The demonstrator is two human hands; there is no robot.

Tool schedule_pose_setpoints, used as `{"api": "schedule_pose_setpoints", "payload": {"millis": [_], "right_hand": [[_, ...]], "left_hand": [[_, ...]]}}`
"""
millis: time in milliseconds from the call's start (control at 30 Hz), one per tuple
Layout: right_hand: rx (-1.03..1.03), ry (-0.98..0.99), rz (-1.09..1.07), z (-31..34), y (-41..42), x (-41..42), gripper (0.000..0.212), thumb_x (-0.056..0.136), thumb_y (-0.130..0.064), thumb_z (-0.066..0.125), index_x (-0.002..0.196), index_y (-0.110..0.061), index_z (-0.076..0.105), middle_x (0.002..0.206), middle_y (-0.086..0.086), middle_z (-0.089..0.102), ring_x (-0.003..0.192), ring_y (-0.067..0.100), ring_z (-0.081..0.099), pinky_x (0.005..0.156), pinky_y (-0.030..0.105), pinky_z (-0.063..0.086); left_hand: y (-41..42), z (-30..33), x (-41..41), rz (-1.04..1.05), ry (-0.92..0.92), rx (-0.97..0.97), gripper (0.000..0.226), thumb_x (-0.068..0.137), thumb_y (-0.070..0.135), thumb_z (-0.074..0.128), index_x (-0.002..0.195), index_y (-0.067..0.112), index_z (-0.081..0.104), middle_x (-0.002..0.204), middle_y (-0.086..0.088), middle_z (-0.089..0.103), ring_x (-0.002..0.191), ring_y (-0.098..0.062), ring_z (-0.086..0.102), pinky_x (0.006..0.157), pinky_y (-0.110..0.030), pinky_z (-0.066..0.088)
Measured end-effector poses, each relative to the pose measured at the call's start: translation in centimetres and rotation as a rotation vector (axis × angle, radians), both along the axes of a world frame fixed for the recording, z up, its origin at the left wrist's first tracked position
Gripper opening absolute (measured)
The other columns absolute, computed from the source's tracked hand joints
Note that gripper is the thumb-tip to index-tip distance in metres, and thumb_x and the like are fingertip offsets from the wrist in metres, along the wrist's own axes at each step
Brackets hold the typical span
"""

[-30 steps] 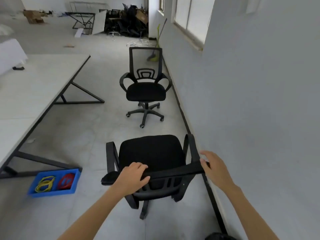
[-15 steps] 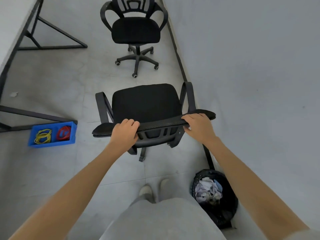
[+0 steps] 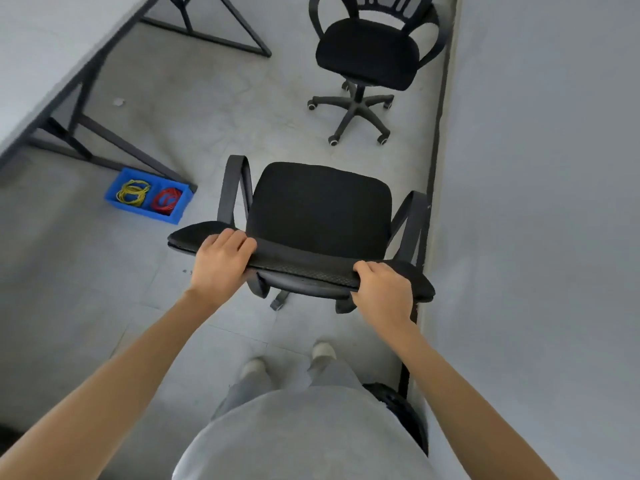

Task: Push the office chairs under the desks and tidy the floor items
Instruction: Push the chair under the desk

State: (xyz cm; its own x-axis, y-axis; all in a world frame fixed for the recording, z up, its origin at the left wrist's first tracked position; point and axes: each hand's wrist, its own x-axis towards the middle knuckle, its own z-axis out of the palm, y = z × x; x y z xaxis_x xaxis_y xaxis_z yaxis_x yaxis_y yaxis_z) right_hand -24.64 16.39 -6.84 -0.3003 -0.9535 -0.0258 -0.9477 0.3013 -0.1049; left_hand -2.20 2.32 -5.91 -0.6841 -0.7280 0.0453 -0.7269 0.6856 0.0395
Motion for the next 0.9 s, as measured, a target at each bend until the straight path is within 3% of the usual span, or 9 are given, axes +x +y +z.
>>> {"api": "schedule_pose_setpoints", "payload": {"millis": [233, 400, 533, 633, 700, 900], "right_hand": [[-0.074, -0.003, 0.103, -0.4, -0.3, -1.5, 0.031, 0.055, -0.020, 0.085, 0.082, -0.012, 0.072, 0.071, 0.002, 0.071, 0.063, 0.020, 0.065, 0.045, 0.026, 0.051], [-0.150, -0.015, 0.158, -0.2, -0.6, -1.3, 0.031, 0.064, -0.022, 0.081, 0.093, -0.012, 0.074, 0.083, 0.004, 0.074, 0.073, 0.022, 0.069, 0.053, 0.028, 0.053], [-0.145, -0.031, 0.242, 0.0, -1.3, -0.5, 0.028, 0.071, -0.022, 0.075, 0.098, -0.014, 0.073, 0.091, 0.004, 0.073, 0.080, 0.023, 0.069, 0.060, 0.030, 0.054], [-0.159, -0.045, 0.330, 0.0, -2.0, 0.6, 0.030, 0.067, -0.020, 0.079, 0.095, -0.014, 0.074, 0.088, 0.004, 0.074, 0.077, 0.024, 0.069, 0.058, 0.030, 0.055], [-0.168, -0.045, 0.387, -0.3, -2.4, 1.2, 0.031, 0.060, -0.019, 0.082, 0.091, -0.016, 0.074, 0.084, 0.001, 0.074, 0.073, 0.022, 0.069, 0.053, 0.028, 0.053], [-0.178, -0.051, 0.556, -0.2, -5.3, 4.0, 0.032, 0.049, -0.015, 0.081, 0.079, -0.023, 0.073, 0.077, -0.008, 0.072, 0.068, 0.018, 0.068, 0.047, 0.022, 0.044]], "left_hand": [[1.1, 0.8, 0.0, 0.046, 0.030, 0.061, 0.028, 0.053, 0.002, 0.083, 0.066, 0.006, 0.059, 0.064, -0.010, 0.058, 0.058, -0.026, 0.054, 0.046, -0.022, 0.035], [2.0, 0.8, 0.8, 0.154, 0.019, 0.082, 0.015, 0.076, 0.015, 0.071, 0.084, 0.008, 0.061, 0.083, -0.008, 0.059, 0.077, -0.023, 0.055, 0.056, -0.025, 0.039], [3.6, 1.0, 2.6, 0.206, -0.019, 0.093, 0.014, 0.079, 0.019, 0.068, 0.088, 0.011, 0.060, 0.087, -0.006, 0.059, 0.080, -0.021, 0.056, 0.056, -0.025, 0.041], [5.5, 1.2, 4.8, 0.222, 0.027, 0.053, 0.023, 0.058, 0.007, 0.080, 0.067, 0.008, 0.059, 0.067, -0.007, 0.057, 0.060, -0.025, 0.056, 0.043, -0.017, 0.023], [7.1, 1.1, 6.2, 0.291, 0.041, 0.052, 0.032, 0.044, 0.002, 0.083, 0.058, 0.008, 0.055, 0.057, -0.006, 0.053, 0.050, -0.025, 0.053, 0.044, -0.013, 0.012], [9.7, 0.4, 9.4, 0.506, 0.099, 0.071, 0.036, 0.037, 0.001, 0.083, 0.056, 0.008, 0.053, 0.055, -0.005, 0.052, 0.051, -0.023, 0.051, 0.040, -0.016, 0.018]]}}
